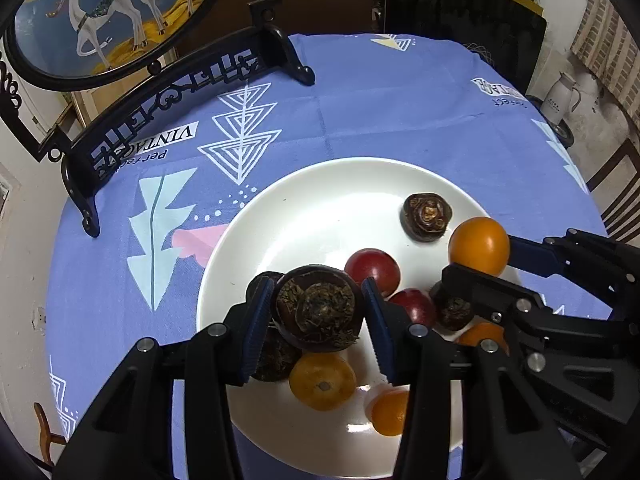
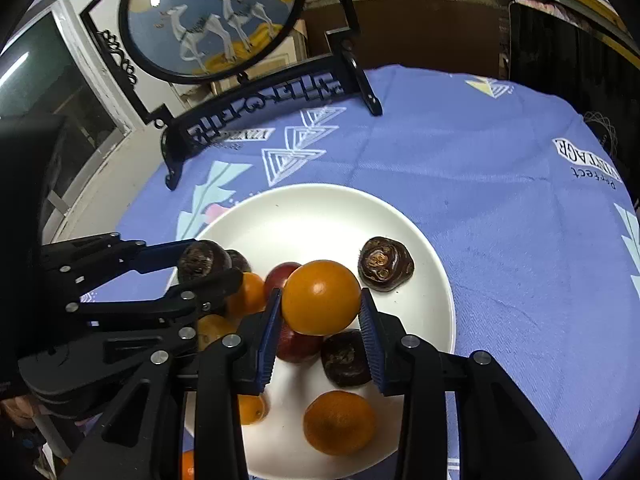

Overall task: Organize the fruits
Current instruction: 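Lower the brown fruit onto the plate with the left gripper while the right gripper places the citrus, then grasp a large orange with the left gripper while the right gripper grasps a yellow citrus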

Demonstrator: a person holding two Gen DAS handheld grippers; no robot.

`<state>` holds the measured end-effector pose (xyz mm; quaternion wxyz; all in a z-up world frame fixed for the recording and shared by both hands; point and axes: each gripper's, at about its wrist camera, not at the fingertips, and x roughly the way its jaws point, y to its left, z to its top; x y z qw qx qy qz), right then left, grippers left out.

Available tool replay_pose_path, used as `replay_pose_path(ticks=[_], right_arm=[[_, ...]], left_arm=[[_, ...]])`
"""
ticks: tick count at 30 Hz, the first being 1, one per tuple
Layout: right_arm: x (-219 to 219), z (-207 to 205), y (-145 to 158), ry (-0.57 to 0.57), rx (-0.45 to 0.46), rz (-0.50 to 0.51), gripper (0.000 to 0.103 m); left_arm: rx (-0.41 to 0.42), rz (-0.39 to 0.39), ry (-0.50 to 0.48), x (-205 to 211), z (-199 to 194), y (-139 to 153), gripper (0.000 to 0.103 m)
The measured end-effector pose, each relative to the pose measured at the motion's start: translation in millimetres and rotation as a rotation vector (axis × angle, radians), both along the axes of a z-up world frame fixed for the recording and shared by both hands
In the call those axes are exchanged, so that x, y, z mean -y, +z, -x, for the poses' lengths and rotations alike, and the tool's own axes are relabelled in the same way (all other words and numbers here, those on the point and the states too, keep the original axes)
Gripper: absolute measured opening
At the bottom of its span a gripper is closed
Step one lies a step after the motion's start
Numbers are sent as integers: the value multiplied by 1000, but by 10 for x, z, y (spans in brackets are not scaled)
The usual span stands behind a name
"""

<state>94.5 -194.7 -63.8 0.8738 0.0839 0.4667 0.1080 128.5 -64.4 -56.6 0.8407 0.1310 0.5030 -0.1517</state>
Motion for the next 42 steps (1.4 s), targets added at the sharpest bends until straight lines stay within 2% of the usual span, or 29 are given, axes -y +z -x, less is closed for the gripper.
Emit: replay_pose_path(ticks=[4, 12, 19, 24, 26, 31, 33, 34, 39, 42], right_arm=[[63, -28, 10, -31, 7, 2, 58], [114, 134, 143, -28, 39, -17, 59], [34, 672, 157, 44, 31, -28, 63], [-322, 1368, -143, 209, -59, 1, 63], [-463, 1562, -294, 247, -95, 20, 63], [-682, 1625, -541, 245, -132, 39, 63], [-762, 1580, -621, 242, -143, 57, 58], [-786, 1565, -644, 247, -145, 58, 38], [-758, 1604, -582, 245, -149, 54, 36], [-600, 1676, -553, 208, -150, 43, 36]], left_arm=[[6, 9, 37, -76, -51, 14, 65], [30, 15, 20, -83, 56, 113, 66], [42, 33, 11, -258, 330, 191, 72], [1, 52, 17, -510, 661, 93, 72], [-39, 69, 25, -640, 825, 4, 72], [-108, 92, 44, -848, 1097, -146, 72], [-114, 89, 41, -880, 1187, -164, 72], [-114, 89, 37, -881, 1221, -162, 72], [-113, 95, -14, -784, 1355, -144, 73], [-126, 91, -63, -643, 1448, -202, 73]])
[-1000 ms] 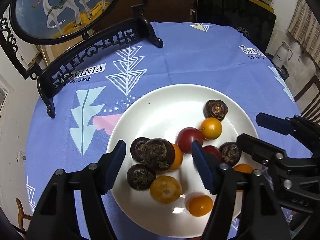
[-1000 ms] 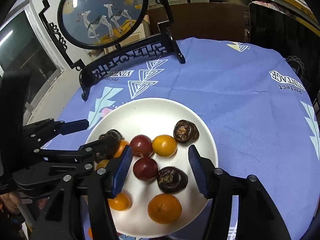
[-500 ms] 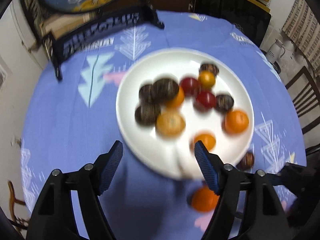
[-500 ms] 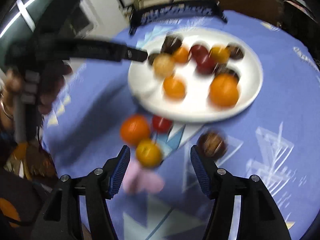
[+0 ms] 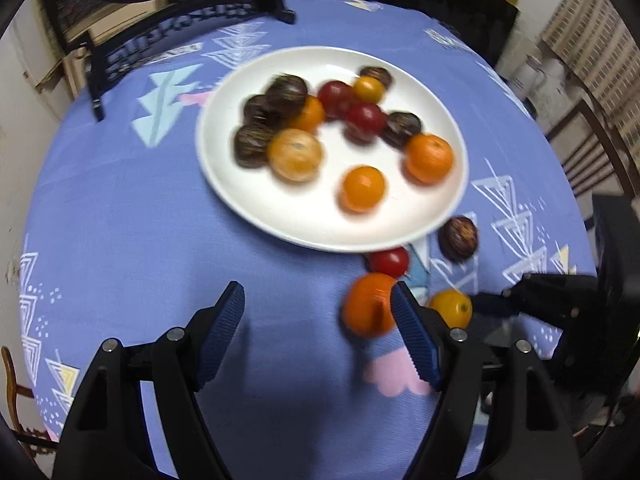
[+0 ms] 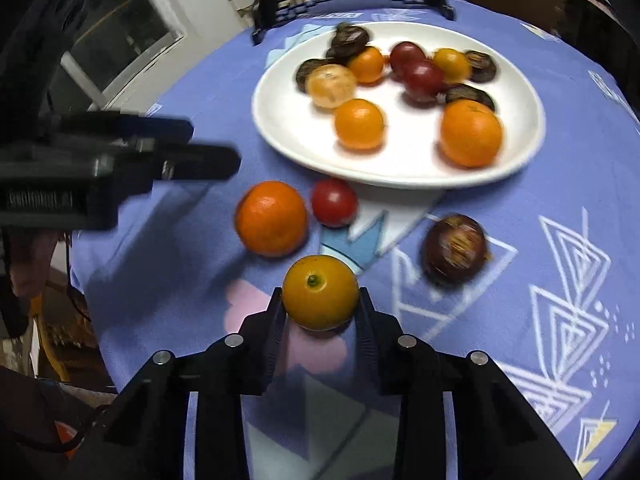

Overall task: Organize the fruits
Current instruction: 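Grasp a large orange with the left gripper while the right gripper grasps a yellow citrus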

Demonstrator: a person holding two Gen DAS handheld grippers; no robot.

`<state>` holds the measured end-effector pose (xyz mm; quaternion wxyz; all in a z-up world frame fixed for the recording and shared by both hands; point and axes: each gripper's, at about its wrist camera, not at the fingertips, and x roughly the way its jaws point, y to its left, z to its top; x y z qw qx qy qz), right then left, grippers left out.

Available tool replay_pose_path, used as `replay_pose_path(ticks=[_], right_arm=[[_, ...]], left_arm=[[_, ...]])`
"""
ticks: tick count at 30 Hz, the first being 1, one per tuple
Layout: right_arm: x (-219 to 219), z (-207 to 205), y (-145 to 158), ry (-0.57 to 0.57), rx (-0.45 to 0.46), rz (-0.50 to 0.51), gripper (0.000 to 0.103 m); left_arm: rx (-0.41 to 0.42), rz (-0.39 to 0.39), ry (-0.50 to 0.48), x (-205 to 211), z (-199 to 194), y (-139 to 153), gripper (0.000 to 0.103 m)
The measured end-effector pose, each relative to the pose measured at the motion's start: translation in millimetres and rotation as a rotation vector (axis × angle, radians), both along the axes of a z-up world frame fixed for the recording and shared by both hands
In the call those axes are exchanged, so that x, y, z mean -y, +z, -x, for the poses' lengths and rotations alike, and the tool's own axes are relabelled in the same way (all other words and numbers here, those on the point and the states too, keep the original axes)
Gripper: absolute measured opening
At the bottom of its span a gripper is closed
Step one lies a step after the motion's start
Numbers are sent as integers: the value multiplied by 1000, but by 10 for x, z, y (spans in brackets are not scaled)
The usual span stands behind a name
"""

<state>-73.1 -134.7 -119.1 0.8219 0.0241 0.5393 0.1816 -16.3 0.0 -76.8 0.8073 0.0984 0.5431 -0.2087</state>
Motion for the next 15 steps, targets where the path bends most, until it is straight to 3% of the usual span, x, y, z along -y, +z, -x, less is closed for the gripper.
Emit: replay_pose_path(ticks=[5, 15], right_arm=[[209, 92, 41, -72, 10, -4, 36], [274, 163, 10, -86, -3, -21, 36]], left_arm=[[-26, -26, -52, 240, 52, -178, 74], [-30, -69, -70, 397, -7, -362, 73]])
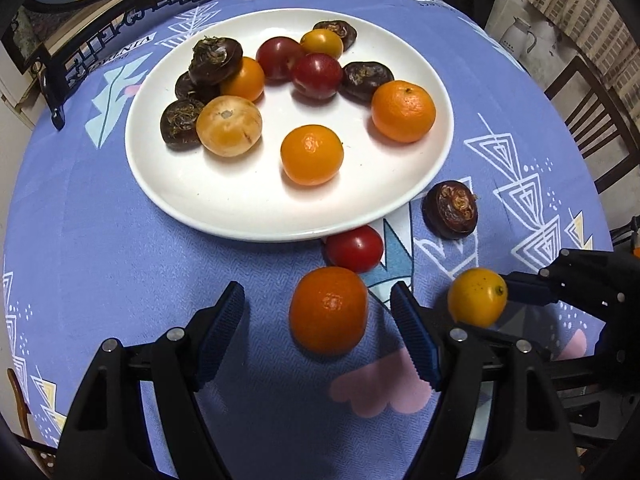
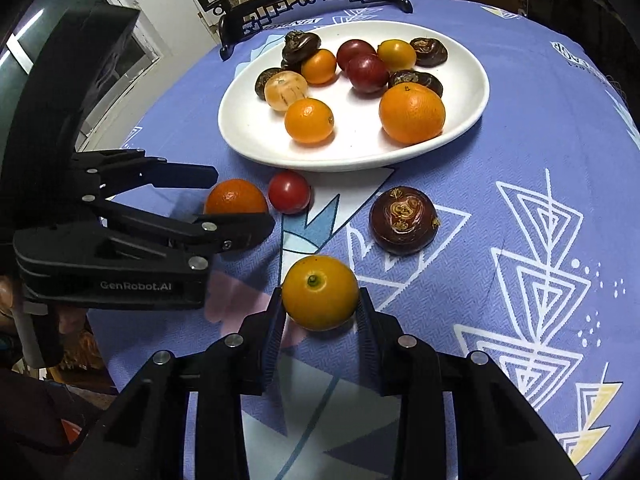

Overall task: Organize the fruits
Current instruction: 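Grasp a large orange with the left gripper while the right gripper grasps a yellow citrus, then carry the orange over the plate with the left gripper while the right gripper carries the citrus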

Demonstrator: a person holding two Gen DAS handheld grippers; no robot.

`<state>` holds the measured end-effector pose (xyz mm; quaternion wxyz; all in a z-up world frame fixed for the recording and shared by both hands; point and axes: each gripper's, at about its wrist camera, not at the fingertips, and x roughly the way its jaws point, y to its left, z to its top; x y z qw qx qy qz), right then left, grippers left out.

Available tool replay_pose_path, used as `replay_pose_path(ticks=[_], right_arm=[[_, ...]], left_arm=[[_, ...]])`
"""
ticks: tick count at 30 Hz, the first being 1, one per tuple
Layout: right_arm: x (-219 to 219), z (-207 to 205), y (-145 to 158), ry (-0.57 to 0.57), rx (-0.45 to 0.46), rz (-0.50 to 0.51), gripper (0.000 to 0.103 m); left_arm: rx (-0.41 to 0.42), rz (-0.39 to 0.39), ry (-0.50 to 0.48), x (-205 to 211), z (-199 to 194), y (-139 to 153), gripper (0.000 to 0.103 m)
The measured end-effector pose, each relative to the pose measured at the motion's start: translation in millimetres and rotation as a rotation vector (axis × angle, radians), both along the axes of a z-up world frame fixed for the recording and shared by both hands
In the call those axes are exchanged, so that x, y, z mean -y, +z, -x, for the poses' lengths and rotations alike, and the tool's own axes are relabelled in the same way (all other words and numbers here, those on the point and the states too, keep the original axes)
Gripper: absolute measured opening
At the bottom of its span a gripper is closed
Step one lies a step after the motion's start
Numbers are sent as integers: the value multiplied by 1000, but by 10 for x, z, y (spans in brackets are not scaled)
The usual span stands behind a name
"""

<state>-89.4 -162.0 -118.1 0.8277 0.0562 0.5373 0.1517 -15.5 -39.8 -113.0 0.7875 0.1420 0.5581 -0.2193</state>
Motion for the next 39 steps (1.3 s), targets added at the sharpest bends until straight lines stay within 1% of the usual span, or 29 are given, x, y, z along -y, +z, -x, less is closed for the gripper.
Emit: replay_pose_path(ticks=[1, 3, 4, 5, 6, 9, 14, 27, 31, 39], right_arm=[[5, -5, -4, -1, -1, 1, 36], [2, -24, -15, -1, -4, 1, 36], [-2, -36, -17, -2, -4, 2, 36], [-13, -52, -19, -2, -5, 3, 36], [-18, -60, -19, -4, -5, 3, 36], [-15, -52, -26, -10, -9, 3, 36], [-23, -52, -33, -14, -13, 0, 36], [-68, -60, -35, 1, -16, -7, 36], [-76, -97, 55, 4, 5, -14, 36], [52, -303, 422, -33, 97, -48, 36]], left_arm=[[2, -3, 0, -1, -1, 1, 72], [-4, -3, -3, 7, -8, -12, 66], [-11, -3, -7, 12, -8, -23, 55], [-20, -3, -10, 14, -12, -37, 40], [-33, 10, -15, 14, -14, -45, 39], [-18, -1, -25, 30, 9, -42, 39], [-19, 2, -34, 50, 43, -28, 39], [-8, 4, -24, -6, 75, 61, 39], [11, 12, -12, -29, 22, 144, 39], [80, 28, 36, -111, -216, 422, 39]])
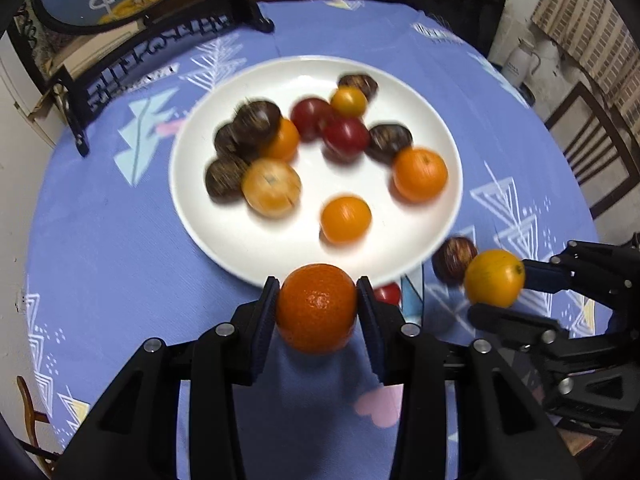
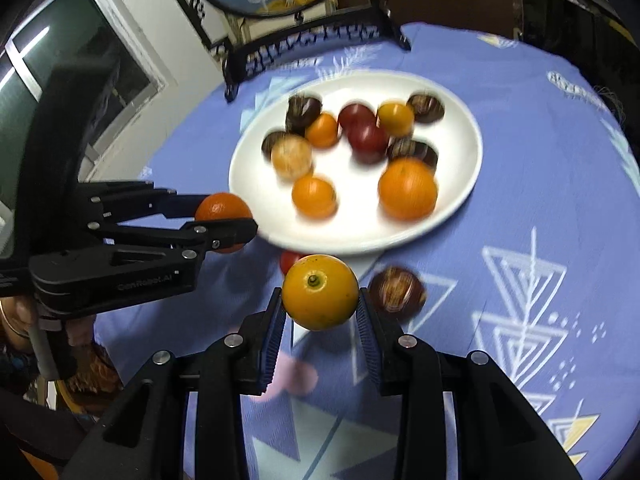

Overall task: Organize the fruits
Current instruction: 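Carry the orange over the plate with the left gripper while the right gripper carries the citrus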

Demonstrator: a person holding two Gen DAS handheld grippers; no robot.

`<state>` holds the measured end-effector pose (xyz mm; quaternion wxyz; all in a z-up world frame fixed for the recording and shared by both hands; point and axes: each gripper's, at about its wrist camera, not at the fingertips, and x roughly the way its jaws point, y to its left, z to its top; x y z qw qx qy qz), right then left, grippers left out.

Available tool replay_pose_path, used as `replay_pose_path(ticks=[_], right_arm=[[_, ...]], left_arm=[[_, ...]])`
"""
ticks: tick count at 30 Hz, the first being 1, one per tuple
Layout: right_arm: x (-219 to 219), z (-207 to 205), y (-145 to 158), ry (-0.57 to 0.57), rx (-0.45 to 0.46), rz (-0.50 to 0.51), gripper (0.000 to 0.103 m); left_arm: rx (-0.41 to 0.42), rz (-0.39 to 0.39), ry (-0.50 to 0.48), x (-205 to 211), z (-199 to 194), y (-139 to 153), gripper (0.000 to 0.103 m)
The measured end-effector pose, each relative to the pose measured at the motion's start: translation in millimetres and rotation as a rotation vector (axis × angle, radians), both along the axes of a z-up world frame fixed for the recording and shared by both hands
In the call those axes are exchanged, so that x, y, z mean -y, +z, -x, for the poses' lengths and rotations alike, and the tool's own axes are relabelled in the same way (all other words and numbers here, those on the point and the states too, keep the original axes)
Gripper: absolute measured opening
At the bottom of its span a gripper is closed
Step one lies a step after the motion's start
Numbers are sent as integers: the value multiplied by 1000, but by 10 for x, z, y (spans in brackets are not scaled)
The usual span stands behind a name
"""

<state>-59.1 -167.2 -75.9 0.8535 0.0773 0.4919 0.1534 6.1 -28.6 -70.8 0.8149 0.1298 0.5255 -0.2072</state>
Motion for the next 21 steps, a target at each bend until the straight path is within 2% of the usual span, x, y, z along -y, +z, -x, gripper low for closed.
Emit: replay_pose_path(ticks=[10, 21], right_arm=[[119, -292, 308, -46, 86, -14, 36], [182, -449, 359, -64, 108, -14, 36]], left_arm=[[57, 18, 27, 7, -199, 255, 39], [72, 21, 30, 99, -368, 328, 39]])
